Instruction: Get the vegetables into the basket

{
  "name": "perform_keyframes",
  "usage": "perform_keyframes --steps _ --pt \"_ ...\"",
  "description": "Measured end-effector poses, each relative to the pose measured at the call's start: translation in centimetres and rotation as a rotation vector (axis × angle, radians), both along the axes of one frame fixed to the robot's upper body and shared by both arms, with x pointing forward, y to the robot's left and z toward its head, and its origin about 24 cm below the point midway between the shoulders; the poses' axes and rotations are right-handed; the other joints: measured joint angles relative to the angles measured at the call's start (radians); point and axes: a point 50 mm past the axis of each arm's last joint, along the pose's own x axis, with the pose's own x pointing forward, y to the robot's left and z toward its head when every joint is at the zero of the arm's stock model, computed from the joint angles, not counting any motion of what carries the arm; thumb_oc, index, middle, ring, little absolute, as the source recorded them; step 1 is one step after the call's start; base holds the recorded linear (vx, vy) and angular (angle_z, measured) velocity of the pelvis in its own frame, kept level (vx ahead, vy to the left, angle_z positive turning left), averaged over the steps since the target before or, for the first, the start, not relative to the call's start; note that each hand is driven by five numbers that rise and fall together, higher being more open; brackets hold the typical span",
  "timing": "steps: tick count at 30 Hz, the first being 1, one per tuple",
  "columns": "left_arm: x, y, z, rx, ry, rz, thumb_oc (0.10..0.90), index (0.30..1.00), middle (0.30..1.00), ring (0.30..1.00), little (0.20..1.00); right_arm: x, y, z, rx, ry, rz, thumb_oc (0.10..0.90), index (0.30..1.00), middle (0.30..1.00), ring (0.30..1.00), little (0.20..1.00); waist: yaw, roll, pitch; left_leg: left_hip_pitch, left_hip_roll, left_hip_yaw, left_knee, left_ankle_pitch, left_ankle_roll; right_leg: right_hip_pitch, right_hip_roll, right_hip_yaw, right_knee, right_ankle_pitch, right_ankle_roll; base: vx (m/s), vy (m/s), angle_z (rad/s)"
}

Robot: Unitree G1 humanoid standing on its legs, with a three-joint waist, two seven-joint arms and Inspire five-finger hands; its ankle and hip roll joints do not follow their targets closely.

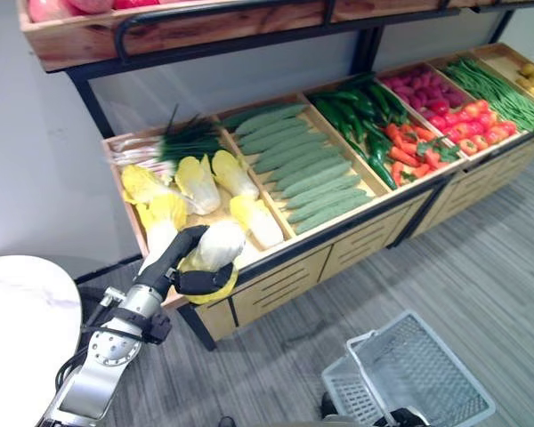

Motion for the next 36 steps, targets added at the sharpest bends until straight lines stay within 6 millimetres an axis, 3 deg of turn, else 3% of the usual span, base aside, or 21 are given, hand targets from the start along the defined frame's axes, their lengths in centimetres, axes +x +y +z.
perform_keyframes --steps 3,5,7,8,10,11,12,13,14,15,16,17,18,19,20,21,23,26,28,36 --pt "1.1 0.0 1.5 0.039 -0.057 -0.02 0.4 0.3 0.3 0.3 0.3 1.3 0.5 0.1 0.002 -0.057 0.007 0.4 0.3 0.3 0.3 0.3 -0.035 -0.028 0.027 -0.002 -0.01 0.069 0.0 -0.006 0.007 -0.046 -0.005 0.056 0.0 0.033 0.011 -0.09 0.002 -0.58" --pt "1.6 -0.2 2.2 0.048 -0.086 -0.034 0.4 0.3 0.3 0.3 0.3 1.4 0.8 0.0 0.006 -0.057 0.006 0.4 0.3 0.3 0.3 0.3 -0.047 -0.045 0.044 0.004 -0.019 0.108 0.002 -0.016 0.002 -0.063 -0.001 0.052 0.001 0.051 0.004 -0.08 -0.025 -0.64" --pt "2.1 -0.4 3.0 0.057 -0.117 -0.042 0.4 0.3 0.3 0.3 0.3 2.3 1.3 0.1 0.014 -0.076 0.012 0.4 0.3 0.3 0.3 0.3 -0.035 -0.047 0.071 0.01 0.005 0.18 0.006 -0.014 0.011 -0.117 0.032 -0.063 0.0 0.139 0.005 -0.05 0.025 -1.06" --pt "2.3 -0.8 2.9 0.045 -0.117 -0.048 0.4 0.3 0.3 0.3 0.3 2.6 1.3 0.1 0.014 -0.083 0.009 0.4 0.3 0.3 0.3 0.3 -0.042 -0.024 0.089 0.025 0.028 0.232 0.001 -0.023 0.026 -0.125 0.008 -0.265 0.051 0.044 -0.018 -0.05 0.1 -0.97" --pt "2.3 -1.0 2.6 0.022 -0.112 -0.044 0.4 0.3 0.3 0.3 0.3 1.7 1.0 0.0 0.006 -0.052 -0.023 0.4 0.3 0.3 0.3 0.3 -0.012 0.002 0.105 0.058 0.058 0.283 0.007 -0.028 0.009 -0.138 -0.032 -0.45 0.2 -0.049 -0.066 -0.07 0.122 -0.8" --pt "2.3 -0.9 2.5 0.024 -0.107 -0.04 0.4 0.3 0.3 0.3 0.3 1.3 1.0 -0.1 0.006 -0.043 -0.034 0.4 0.3 0.3 0.3 0.3 -0.006 -0.003 0.106 0.073 0.055 0.296 0.013 -0.036 -0.003 -0.145 -0.028 -0.477 0.239 -0.052 -0.088 -0.08 0.163 -0.76" --pt "2.3 -0.7 2.1 0.024 -0.088 -0.029 0.4 0.3 0.3 0.3 0.3 1.0 0.4 0.0 -0.009 -0.031 -0.043 0.4 0.3 0.3 0.3 0.3 -0.001 0.012 0.112 0.082 0.056 0.291 0.022 -0.062 -0.008 -0.15 -0.018 -0.462 0.253 -0.009 -0.137 -0.03 0.093 -0.6" --pt "2.4 -0.6 2.0 0.029 -0.082 -0.025 0.4 0.3 0.3 0.3 0.3 1.2 0.0 0.2 -0.02 -0.04 -0.039 0.4 0.3 0.3 0.3 0.3 -0.006 0.019 0.115 0.076 0.041 0.263 0.027 -0.08 0.012 -0.153 -0.001 -0.43 0.238 0.003 -0.132 -0.07 0.117 -1.32" --pt "2.5 -0.3 2.3 0.032 -0.096 -0.011 0.4 0.3 0.3 0.3 0.3 2.5 -0.9 0.7 -0.044 -0.079 -0.026 0.4 0.3 0.3 0.3 0.3 0.016 0.045 0.119 0.065 0.0 0.245 0.007 -0.091 0.052 -0.162 0.044 -0.374 0.148 0.073 -0.08 -0.07 0.027 -1.32" --pt "2.6 -0.2 2.6 0.034 -0.104 -0.005 0.4 0.3 0.3 0.3 0.3 3.1 -1.1 1.0 -0.051 -0.095 -0.022 0.4 0.3 0.3 0.3 0.3 0.02 0.064 0.124 0.072 0.019 0.254 0.001 -0.087 0.04 -0.163 0.054 -0.363 0.134 0.088 -0.057 -0.12 0.042 -1.1" --pt "3.1 -0.7 3.0 -0.002 -0.127 -0.004 0.4 0.3 0.3 0.3 0.3 4.0 -1.2 1.2 -0.059 -0.111 -0.023 0.4 0.3 0.3 0.3 0.3 -0.021 0.078 0.13 0.067 0.042 0.286 0.015 -0.072 0.05 -0.169 0.014 -0.452 0.293 -0.074 -0.062 -0.13 -0.011 -0.74" --pt "2.9 -1.1 3.2 -0.024 -0.146 -0.008 0.4 0.3 0.3 0.3 0.3 3.5 -1.1 1.0 -0.048 -0.085 -0.017 0.4 0.3 0.3 0.3 0.3 0.009 0.081 0.128 0.082 0.062 0.335 0.016 -0.071 0.043 -0.186 -0.003 -0.489 0.442 -0.169 -0.06 -0.13 -0.038 -0.66" --pt "2.8 -1.1 3.3 -0.023 -0.15 -0.013 0.4 0.3 0.3 0.3 0.3 3.2 -1.0 0.9 -0.044 -0.077 -0.013 0.4 0.3 0.3 0.3 0.3 0.021 0.079 0.126 0.089 0.069 0.351 0.019 -0.069 0.039 -0.184 -0.013 -0.502 0.495 -0.201 -0.063 -0.08 -0.091 -0.95" --pt "2.6 -0.8 3.4 -0.011 -0.152 -0.009 0.4 0.3 0.3 0.3 0.3 2.4 -0.6 0.6 -0.037 -0.052 -0.011 0.4 0.3 0.3 0.3 0.3 0.028 0.056 0.113 0.09 0.069 0.372 0.03 -0.069 0.038 -0.167 -0.037 -0.502 0.514 -0.248 -0.067 -0.01 -0.117 -0.53" --pt "2.5 -0.6 3.4 -0.004 -0.149 -0.001 0.4 0.3 0.3 0.3 0.3 2.0 -0.6 0.5 -0.034 -0.043 -0.012 0.4 0.3 0.3 0.3 0.3 0.029 0.049 0.109 0.09 0.069 0.378 0.033 -0.069 0.038 -0.162 -0.026 -0.491 0.487 -0.265 -0.073 0.04 -0.143 -0.58" --pt "2.3 0.1 3.0 0.004 -0.13 0.027 0.4 0.3 0.3 0.3 0.3 1.7 -0.6 0.5 -0.036 -0.039 -0.011 0.4 0.3 0.3 0.3 0.3 0.028 0.04 0.102 0.092 0.067 0.386 0.045 -0.066 0.032 -0.116 0.01 -0.487 0.387 -0.283 -0.151 0.03 -0.147 -0.5" --pt "2.3 0.3 1.9 -0.008 -0.086 0.045 0.4 0.3 0.3 0.3 0.3 1.8 -1.0 0.6 -0.054 -0.043 -0.014 0.4 0.3 0.3 0.3 0.3 0.017 0.055 0.103 0.075 0.1 0.385 0.097 -0.088 -0.008 -0.075 0.052 -0.469 0.309 -0.254 -0.184 0.0 -0.16 -0.41" --pt "2.3 -0.2 1.4 -0.013 -0.066 0.023 0.4 0.3 0.3 0.3 0.3 0.9 -1.4 0.5 -0.07 -0.015 -0.025 0.4 0.3 0.3 0.3 0.3 0.013 0.067 0.095 0.047 0.128 0.382 0.068 -0.05 -0.036 -0.034 0.094 -0.464 0.259 -0.246 -0.182 -0.01 -0.136 -0.18" --pt "2.3 -0.4 1.5 -0.016 -0.069 0.018 0.4 0.3 0.3 0.3 0.3 0.1 -1.2 0.4 -0.062 -0.003 -0.019 0.4 0.3 0.3 0.3 0.3 -0.003 0.066 0.084 0.042 0.131 0.367 0.071 -0.045 -0.038 -0.014 0.111 -0.475 0.204 -0.225 -0.168 -0.02 -0.152 0.06" --pt "2.2 -0.3 1.3 -0.016 -0.059 0.026 0.4 0.3 0.3 0.3 0.3 -0.8 -1.4 0.3 -0.065 0.017 -0.046 0.4 0.3 0.3 0.3 0.3 -0.005 0.086 0.08 0.016 0.127 0.362 0.08 -0.04 -0.033 0.012 0.131 -0.483 0.09 -0.168 -0.165 -0.02 -0.157 0.02"
